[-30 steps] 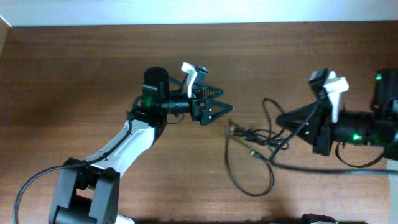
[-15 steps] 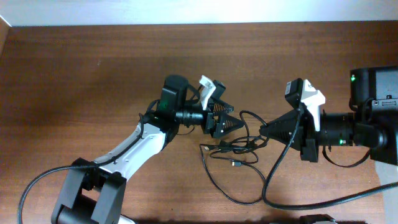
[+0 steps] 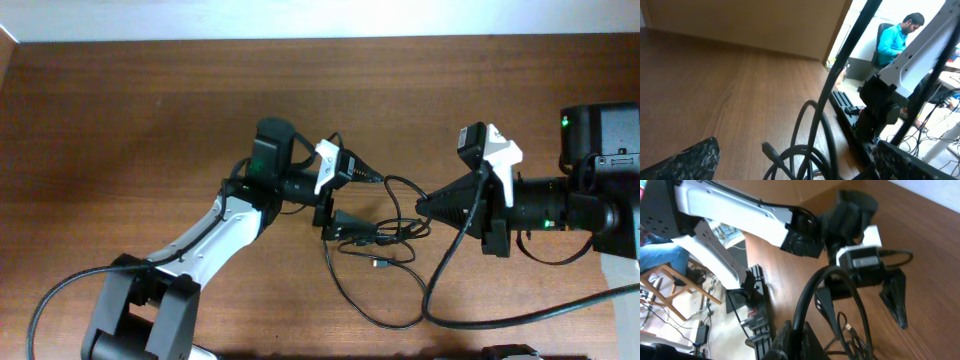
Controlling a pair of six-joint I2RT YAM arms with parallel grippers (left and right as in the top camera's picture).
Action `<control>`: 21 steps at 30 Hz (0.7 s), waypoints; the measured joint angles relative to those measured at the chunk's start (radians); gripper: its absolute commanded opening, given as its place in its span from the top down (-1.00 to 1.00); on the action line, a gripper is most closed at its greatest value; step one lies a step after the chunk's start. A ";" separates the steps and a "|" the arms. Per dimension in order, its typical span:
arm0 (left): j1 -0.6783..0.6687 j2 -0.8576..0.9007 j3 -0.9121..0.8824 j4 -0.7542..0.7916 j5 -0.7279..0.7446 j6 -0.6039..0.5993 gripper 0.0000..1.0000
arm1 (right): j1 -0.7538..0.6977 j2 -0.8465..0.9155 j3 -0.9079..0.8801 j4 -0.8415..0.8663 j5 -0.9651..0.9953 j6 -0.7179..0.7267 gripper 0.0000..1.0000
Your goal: Untangle cables
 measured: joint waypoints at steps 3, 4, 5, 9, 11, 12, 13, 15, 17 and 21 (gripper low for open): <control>-0.024 0.000 0.000 -0.008 -0.027 0.007 -0.98 | 0.000 0.000 0.000 0.004 -0.031 0.000 0.92; -0.030 0.000 0.000 -0.008 -0.032 0.007 -0.99 | 0.000 0.000 0.000 0.006 -0.039 0.000 0.92; -0.037 0.000 0.000 -0.008 -0.038 0.008 -0.99 | 0.000 0.000 0.000 0.007 -0.045 0.000 0.92; -0.051 0.000 0.000 -0.035 -0.077 0.015 -0.02 | 0.000 0.000 0.000 0.007 -0.060 0.000 0.92; -0.051 0.000 0.000 -0.072 -0.087 0.019 1.00 | 0.000 0.000 0.000 0.007 -0.060 -0.001 0.92; -0.051 0.000 0.000 -0.080 -0.089 0.018 1.00 | 0.000 0.000 0.000 0.011 -0.059 0.000 0.93; -0.051 0.000 0.000 -0.080 -0.090 0.018 1.00 | 0.000 0.000 0.000 0.016 -0.059 0.000 0.92; -0.051 0.000 0.000 -0.078 -0.091 0.010 1.00 | 0.000 0.000 0.000 0.026 -0.058 -0.002 0.92; -0.047 0.000 0.000 -0.047 -0.093 -0.051 1.00 | 0.000 0.000 0.000 0.030 -0.037 0.000 0.93; 0.008 -0.005 -0.001 0.043 -0.096 -0.241 1.00 | -0.010 0.000 0.000 0.038 0.090 0.066 0.92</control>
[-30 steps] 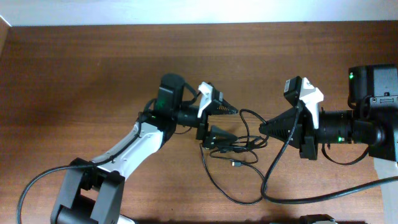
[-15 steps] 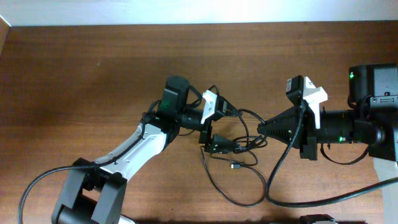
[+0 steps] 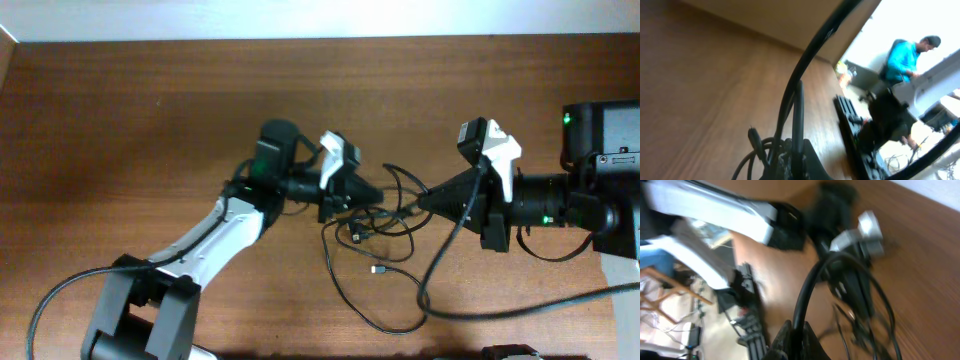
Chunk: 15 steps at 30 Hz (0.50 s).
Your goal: Untangle cables
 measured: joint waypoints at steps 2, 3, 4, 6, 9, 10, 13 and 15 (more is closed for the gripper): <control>0.077 -0.029 -0.001 0.051 0.000 -0.137 1.00 | -0.033 0.000 0.000 0.001 0.094 0.059 0.93; 0.117 -0.048 -0.002 0.080 0.000 -0.205 1.00 | -0.064 0.000 0.000 0.003 0.165 0.105 0.92; 0.150 -0.068 -0.002 0.104 0.001 -0.263 1.00 | -0.097 0.000 0.000 0.010 0.232 0.149 0.92; 0.211 -0.113 -0.003 0.172 0.006 -0.373 1.00 | -0.168 0.000 0.000 0.022 0.362 0.233 0.92; 0.275 -0.177 -0.003 0.285 0.029 -0.498 1.00 | -0.263 0.002 0.000 0.024 0.513 0.335 0.92; 0.291 -0.198 -0.003 0.306 0.041 -0.542 1.00 | -0.323 0.004 0.000 0.024 0.566 0.363 0.93; 0.355 -0.243 -0.003 0.312 0.059 -0.594 1.00 | -0.415 0.009 0.000 0.021 0.597 0.397 0.93; 0.410 -0.258 -0.003 0.312 0.076 -0.626 1.00 | -0.475 0.014 0.000 0.017 0.582 0.418 0.92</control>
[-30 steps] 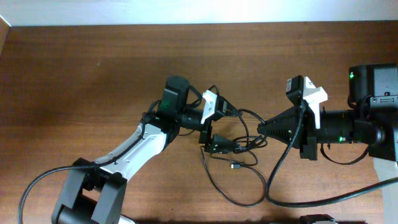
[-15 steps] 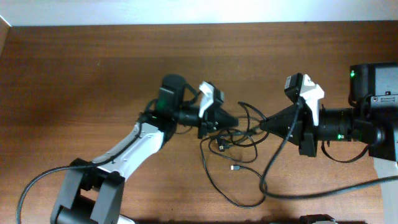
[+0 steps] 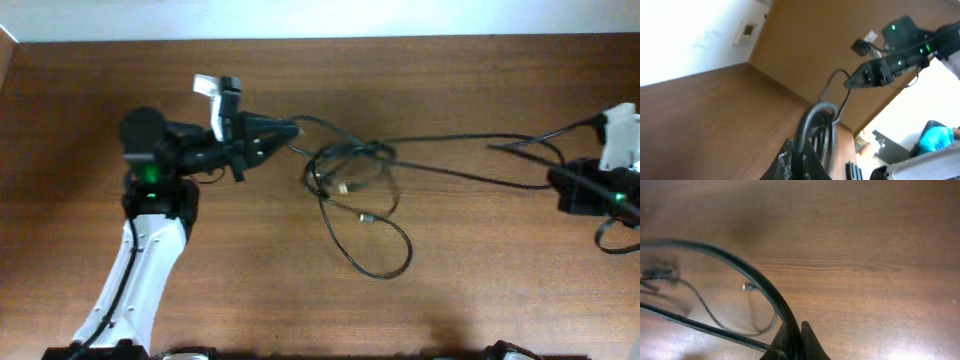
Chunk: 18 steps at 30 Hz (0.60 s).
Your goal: Untangle cables
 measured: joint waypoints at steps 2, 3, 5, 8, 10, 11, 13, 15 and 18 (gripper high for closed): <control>0.045 -0.010 0.000 -0.013 0.020 -0.027 1.00 | -0.040 0.010 0.000 -0.008 -0.048 0.023 0.92; 0.070 -0.013 0.000 -0.038 0.024 -0.036 1.00 | -0.048 0.014 0.000 -0.011 -0.079 0.028 0.92; 0.111 -0.016 0.000 -0.093 0.024 -0.048 1.00 | -0.048 0.021 0.000 -0.014 -0.113 0.035 0.92; 0.274 -0.016 0.000 -0.185 -0.062 -0.048 1.00 | -0.113 0.038 0.000 0.005 -0.006 0.036 0.92; 0.307 -0.015 0.000 -0.203 -0.091 -0.049 1.00 | -0.113 0.044 0.000 -0.003 -0.027 0.006 0.38; 0.306 -0.015 0.000 -0.203 -0.090 -0.049 1.00 | -0.113 0.044 0.000 -0.012 -0.048 -0.016 0.07; 0.295 -0.015 0.000 -0.199 -0.082 -0.049 1.00 | -0.113 0.045 0.000 -0.035 -0.122 -0.082 -0.53; 0.269 -0.015 0.000 -0.199 -0.067 -0.049 1.00 | -0.113 0.045 0.000 -0.048 -0.161 -0.109 -0.92; 0.203 -0.015 -0.001 -0.171 -0.043 -0.054 1.00 | -0.113 0.045 0.002 -0.095 -0.242 -0.187 -0.98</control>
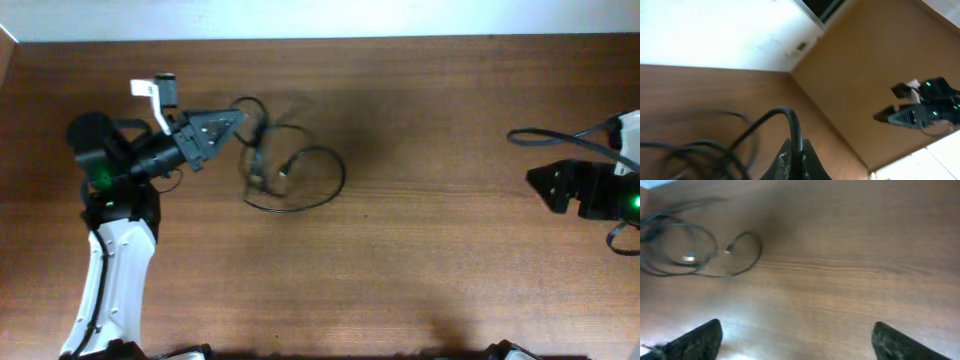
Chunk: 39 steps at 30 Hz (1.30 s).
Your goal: Untangle cables
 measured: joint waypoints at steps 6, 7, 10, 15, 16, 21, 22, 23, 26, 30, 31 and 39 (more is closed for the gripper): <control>-0.140 -0.001 -0.005 0.498 0.061 -0.258 1.00 | 0.134 0.000 0.003 -0.110 -0.158 -0.195 -0.98; -0.181 0.003 -0.006 0.660 0.066 -0.316 1.00 | 0.208 0.000 0.003 -0.111 -0.171 -0.209 -0.98; -0.255 -0.002 -0.006 0.717 0.057 -0.383 1.00 | 0.384 0.000 0.003 -0.111 -0.193 -0.221 -0.98; -0.323 -0.001 -0.006 0.717 -0.055 -0.531 1.00 | 0.610 0.006 0.003 -0.077 -0.192 -0.229 -0.98; -0.335 -0.001 -0.006 0.717 -0.074 -0.558 1.00 | 0.616 0.007 0.003 -0.076 -0.192 -0.231 -0.98; -0.403 -0.001 -0.006 0.717 -0.152 -0.657 1.00 | 0.766 0.084 0.003 -0.008 -0.174 -0.238 -0.82; -0.414 -0.001 -0.006 0.717 -0.157 -0.659 1.00 | 0.788 0.100 0.003 0.002 -0.173 -0.239 -0.82; -0.428 -0.001 -0.006 0.717 -0.161 -0.661 1.00 | 0.807 0.113 0.003 0.014 -0.174 -0.238 -0.83; -0.489 -0.001 -0.006 0.717 -0.168 -0.662 1.00 | 0.840 0.153 0.003 0.087 -0.171 -0.219 -0.84; -0.497 -0.001 -0.006 0.717 -0.175 -0.662 1.00 | 0.834 0.160 0.003 0.262 -0.114 -0.035 -0.93; -0.499 -0.001 -0.006 0.716 -0.175 -0.662 1.00 | 0.829 0.161 0.003 0.310 -0.095 0.042 -0.94; -0.532 -0.001 -0.006 0.717 -0.216 -0.707 1.00 | 0.827 0.166 0.003 0.438 -0.028 0.300 -1.00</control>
